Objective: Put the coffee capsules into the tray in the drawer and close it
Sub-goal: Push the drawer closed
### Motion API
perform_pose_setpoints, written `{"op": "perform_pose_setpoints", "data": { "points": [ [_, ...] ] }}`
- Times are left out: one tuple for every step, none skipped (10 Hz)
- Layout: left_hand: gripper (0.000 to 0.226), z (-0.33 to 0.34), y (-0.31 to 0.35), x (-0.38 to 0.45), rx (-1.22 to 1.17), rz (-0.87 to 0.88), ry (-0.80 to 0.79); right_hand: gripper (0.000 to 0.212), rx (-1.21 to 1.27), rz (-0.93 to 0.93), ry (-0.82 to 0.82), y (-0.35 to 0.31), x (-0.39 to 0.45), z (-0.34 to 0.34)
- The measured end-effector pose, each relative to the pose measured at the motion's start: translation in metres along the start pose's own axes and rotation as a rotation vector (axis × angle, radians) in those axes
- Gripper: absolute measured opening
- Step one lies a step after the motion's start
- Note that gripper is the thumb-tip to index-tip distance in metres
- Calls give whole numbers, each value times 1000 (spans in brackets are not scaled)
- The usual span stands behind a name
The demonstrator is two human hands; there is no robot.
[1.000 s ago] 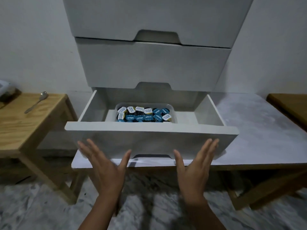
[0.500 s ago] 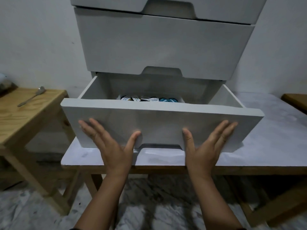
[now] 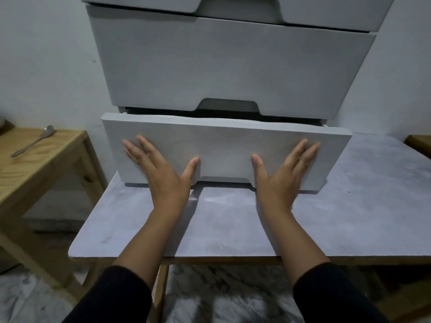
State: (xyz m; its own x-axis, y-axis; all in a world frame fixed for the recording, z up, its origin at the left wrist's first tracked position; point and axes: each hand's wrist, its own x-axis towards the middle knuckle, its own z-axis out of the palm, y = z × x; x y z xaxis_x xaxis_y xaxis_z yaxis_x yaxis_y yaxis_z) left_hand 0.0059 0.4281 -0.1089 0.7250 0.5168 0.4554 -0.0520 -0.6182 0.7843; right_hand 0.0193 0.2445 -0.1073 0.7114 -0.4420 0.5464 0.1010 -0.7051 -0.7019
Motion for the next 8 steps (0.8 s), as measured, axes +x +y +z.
{"op": "perform_pose_setpoints", "data": {
  "points": [
    [114,11,-3,9,19,11,-18,102,24,-9,-25,0,12,9],
    [113,19,-3,20,39,-6,-25,102,18,1,-39,0,23,17],
    [112,26,-3,30,64,-31,-37,102,2,10,-61,-2,33,21],
    [107,26,-2,36,94,-29,-62,100,-83,14,-91,-5,40,23],
    [97,16,3,35,112,-27,-103,96,-170,25,-145,-6,42,18],
    [81,-5,8,23,109,-60,-208,86,-182,32,-289,-4,37,1],
    [64,-30,12,-31,43,-30,-207,73,-77,44,-432,1,12,-28],
    [47,-71,4,-90,17,-3,-279,68,-1,107,-494,3,-40,-78]
  ]
}}
